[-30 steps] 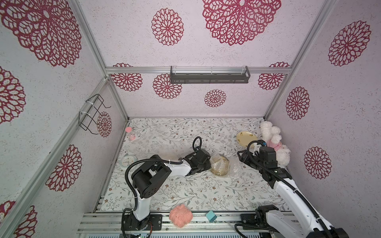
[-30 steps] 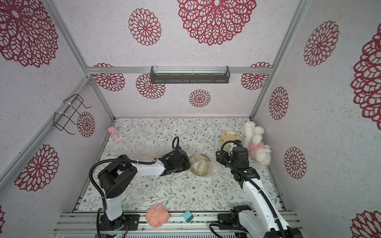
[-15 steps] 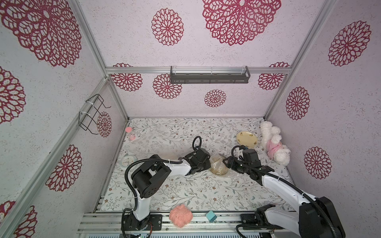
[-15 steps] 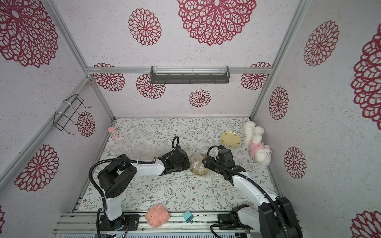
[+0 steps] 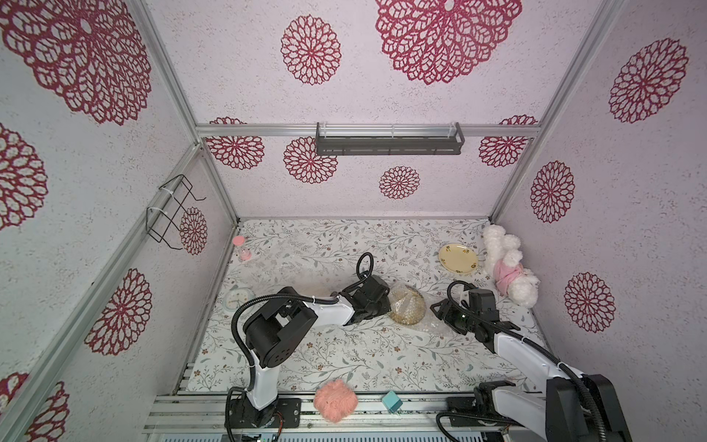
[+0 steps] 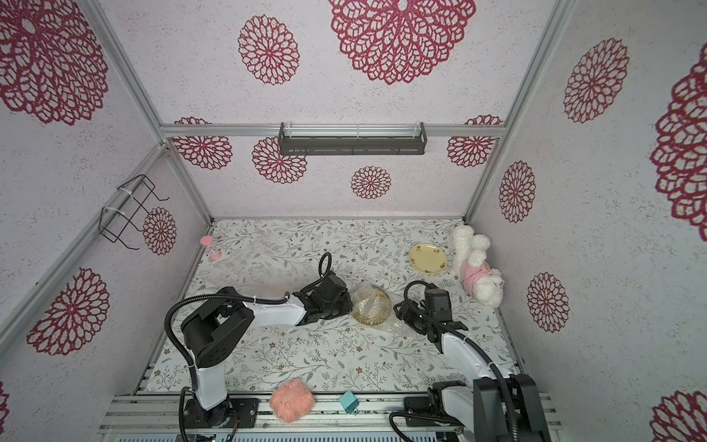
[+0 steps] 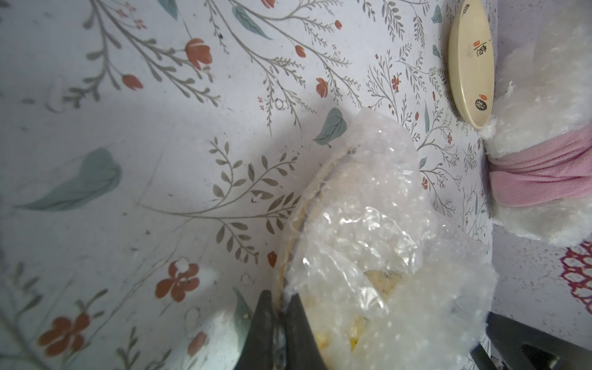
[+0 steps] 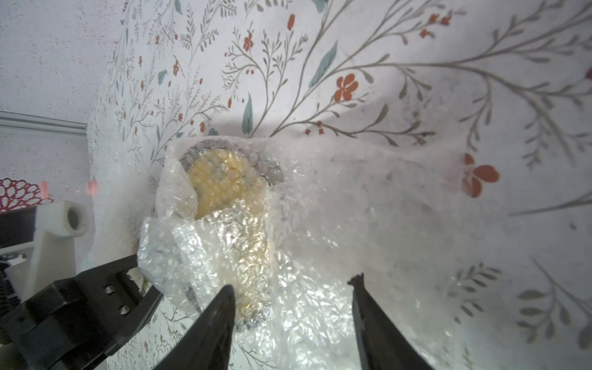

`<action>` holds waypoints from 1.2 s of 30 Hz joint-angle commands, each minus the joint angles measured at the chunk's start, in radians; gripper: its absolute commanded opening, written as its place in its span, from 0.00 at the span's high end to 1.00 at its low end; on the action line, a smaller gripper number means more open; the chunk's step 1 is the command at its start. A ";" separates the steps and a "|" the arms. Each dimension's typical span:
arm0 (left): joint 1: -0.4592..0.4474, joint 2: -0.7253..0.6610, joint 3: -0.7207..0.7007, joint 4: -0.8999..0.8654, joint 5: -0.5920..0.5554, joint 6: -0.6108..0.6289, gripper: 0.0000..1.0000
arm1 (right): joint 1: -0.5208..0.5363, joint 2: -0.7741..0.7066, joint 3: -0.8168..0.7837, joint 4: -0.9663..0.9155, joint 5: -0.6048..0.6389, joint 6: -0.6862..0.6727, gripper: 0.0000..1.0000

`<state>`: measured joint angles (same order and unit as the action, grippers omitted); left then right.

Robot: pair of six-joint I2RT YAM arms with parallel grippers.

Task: Unpack dinner plates from bubble wrap
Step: Unwrap the bubble wrap at the center of the board.

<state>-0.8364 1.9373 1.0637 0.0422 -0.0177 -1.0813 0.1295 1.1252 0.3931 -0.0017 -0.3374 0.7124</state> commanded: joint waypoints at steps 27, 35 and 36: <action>0.096 -0.175 0.081 -0.182 0.054 0.298 0.27 | -0.031 -0.042 0.129 -0.123 0.043 -0.144 0.41; 0.156 -0.235 0.082 -0.165 0.305 0.475 0.03 | -0.056 -0.105 0.242 -0.263 0.015 -0.200 0.41; 0.160 -0.240 0.086 -0.182 0.327 0.502 0.02 | -0.064 -0.101 0.251 -0.271 -0.006 -0.206 0.41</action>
<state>-0.6914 1.7264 1.1343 -0.1299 0.1993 -0.6811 0.0822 1.0351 0.6102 -0.2028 -0.3183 0.5499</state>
